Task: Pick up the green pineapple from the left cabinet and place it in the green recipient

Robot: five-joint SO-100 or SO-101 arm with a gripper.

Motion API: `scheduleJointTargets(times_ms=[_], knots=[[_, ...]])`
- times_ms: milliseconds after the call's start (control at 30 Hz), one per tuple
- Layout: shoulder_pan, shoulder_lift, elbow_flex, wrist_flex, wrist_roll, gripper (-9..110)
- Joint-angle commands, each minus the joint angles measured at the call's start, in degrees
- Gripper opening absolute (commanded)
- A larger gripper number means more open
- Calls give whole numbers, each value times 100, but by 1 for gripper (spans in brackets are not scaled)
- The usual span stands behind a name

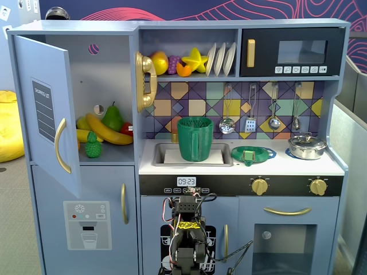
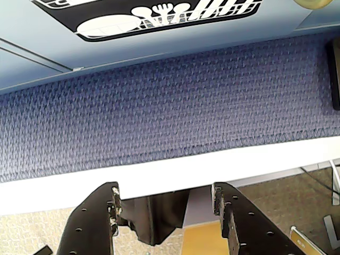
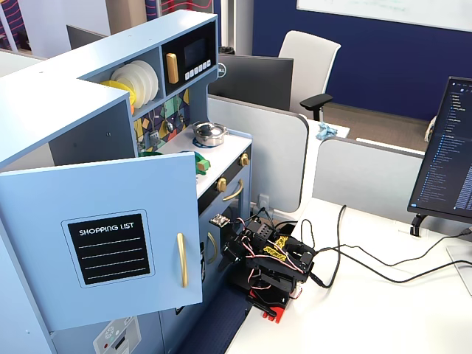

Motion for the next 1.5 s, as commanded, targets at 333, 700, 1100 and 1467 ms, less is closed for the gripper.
scheduleJointTargets(times_ms=[333,700,1100,1467], knots=[[457,-79,-18,1020,-352,0],[-1854,-1617,-1547,-3437,-149,2],[-3894,-2373,-3322,-5590,35,24],[-4289,-3709,-3516,-7374,-387,30]])
